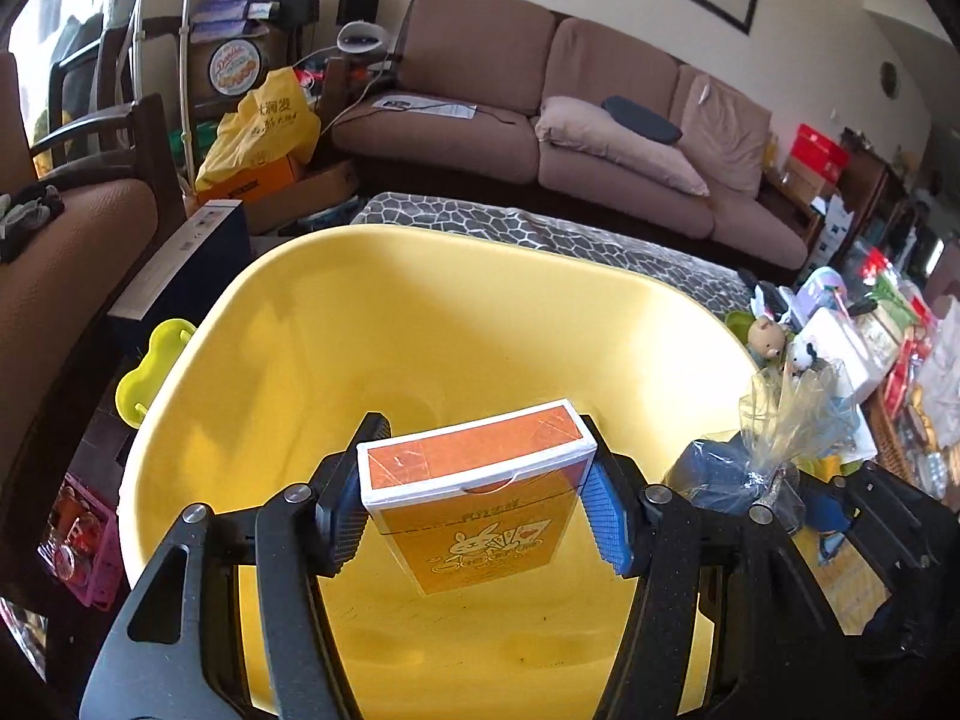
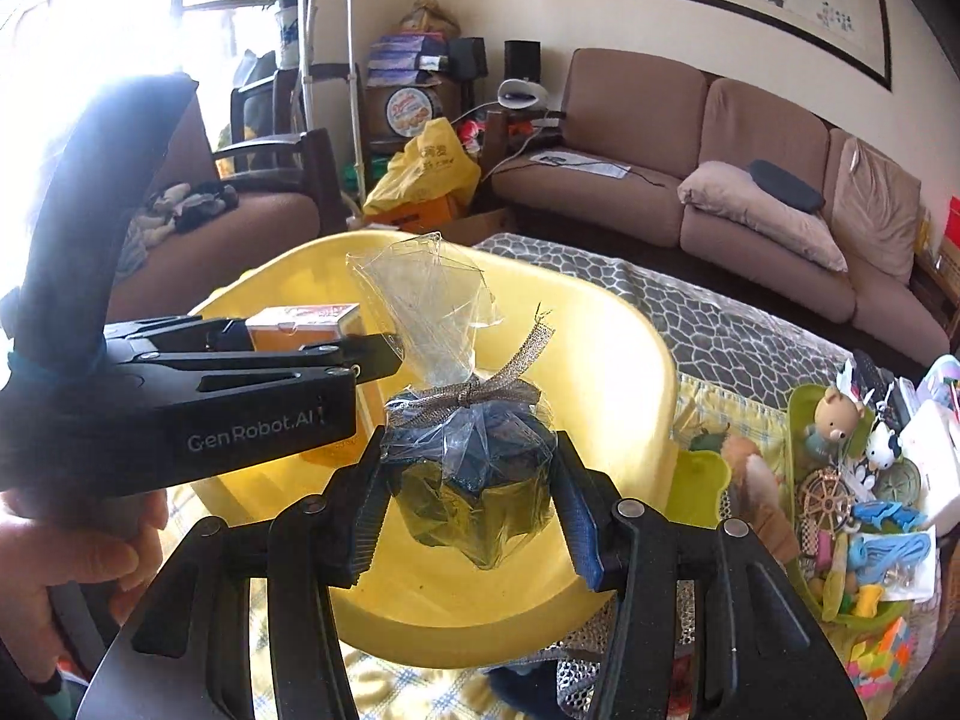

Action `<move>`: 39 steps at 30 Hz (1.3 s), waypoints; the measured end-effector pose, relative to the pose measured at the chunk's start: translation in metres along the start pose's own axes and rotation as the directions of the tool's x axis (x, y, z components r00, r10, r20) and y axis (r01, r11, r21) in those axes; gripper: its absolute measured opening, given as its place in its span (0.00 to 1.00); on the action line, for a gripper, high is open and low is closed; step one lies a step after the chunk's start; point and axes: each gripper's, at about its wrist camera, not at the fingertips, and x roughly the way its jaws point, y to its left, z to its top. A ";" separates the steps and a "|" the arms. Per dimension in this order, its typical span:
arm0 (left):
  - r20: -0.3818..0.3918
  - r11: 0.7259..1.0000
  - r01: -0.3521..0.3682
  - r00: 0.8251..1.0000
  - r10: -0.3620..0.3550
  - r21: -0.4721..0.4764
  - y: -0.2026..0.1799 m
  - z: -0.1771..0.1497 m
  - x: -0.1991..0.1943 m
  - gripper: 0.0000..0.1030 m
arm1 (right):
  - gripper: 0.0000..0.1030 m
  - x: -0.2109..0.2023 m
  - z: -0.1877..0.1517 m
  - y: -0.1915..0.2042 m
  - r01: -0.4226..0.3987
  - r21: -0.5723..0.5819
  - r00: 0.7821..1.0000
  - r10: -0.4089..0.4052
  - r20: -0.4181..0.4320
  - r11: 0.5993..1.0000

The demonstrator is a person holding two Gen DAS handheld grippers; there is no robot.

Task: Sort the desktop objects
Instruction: 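Carry both items over the yellow tub and open the right tool to drop the blue bag, then open the left tool to drop the orange card box into the tub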

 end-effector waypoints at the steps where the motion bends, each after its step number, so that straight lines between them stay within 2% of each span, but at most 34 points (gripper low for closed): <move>1: -0.001 1.000 -0.002 1.000 0.002 0.001 0.001 0.000 0.001 0.56 | 0.50 0.003 -0.001 0.000 -0.002 -0.001 1.000 0.001 -0.017 1.000; 4: -0.006 1.000 -0.004 1.000 0.004 0.003 0.002 0.000 0.002 0.56 | 0.52 0.001 -0.004 -0.006 0.010 0.011 1.000 -0.010 -0.006 1.000; 9: -0.039 0.999 -0.029 0.999 0.031 0.041 -0.002 -0.001 0.011 0.56 | 0.61 -0.017 0.000 -0.017 0.014 0.056 0.998 -0.017 0.056 0.998; 18: -0.059 0.990 -0.073 0.995 0.081 0.120 -0.017 -0.002 0.018 0.56 | 0.61 -0.025 0.001 -0.040 0.039 0.139 0.997 -0.049 0.067 0.989; 20: -0.052 0.990 -0.078 0.995 0.084 0.114 -0.019 0.000 0.018 0.57 | 0.61 -0.027 0.000 -0.044 0.044 0.146 0.996 -0.054 0.066 0.988; 22: -0.041 0.991 -0.077 0.996 0.082 0.108 -0.018 0.001 0.016 0.66 | 0.61 -0.029 0.000 -0.047 0.051 0.154 0.996 -0.062 0.067 0.987; 25: -0.032 0.992 -0.076 0.996 0.079 0.099 -0.016 0.002 0.015 0.69 | 0.61 -0.030 -0.002 -0.051 0.055 0.167 0.996 -0.066 0.061 0.984; 33: -0.032 0.998 -0.051 0.998 0.052 0.028 0.000 0.006 0.013 0.70 | 0.61 -0.035 -0.004 -0.061 0.077 0.194 0.994 -0.090 0.058 0.978; 39: -0.007 0.999 -0.023 1.000 0.023 0.040 -0.007 0.006 0.003 0.73 | 0.62 -0.043 -0.007 -0.079 0.102 0.226 0.991 -0.118 0.056 0.969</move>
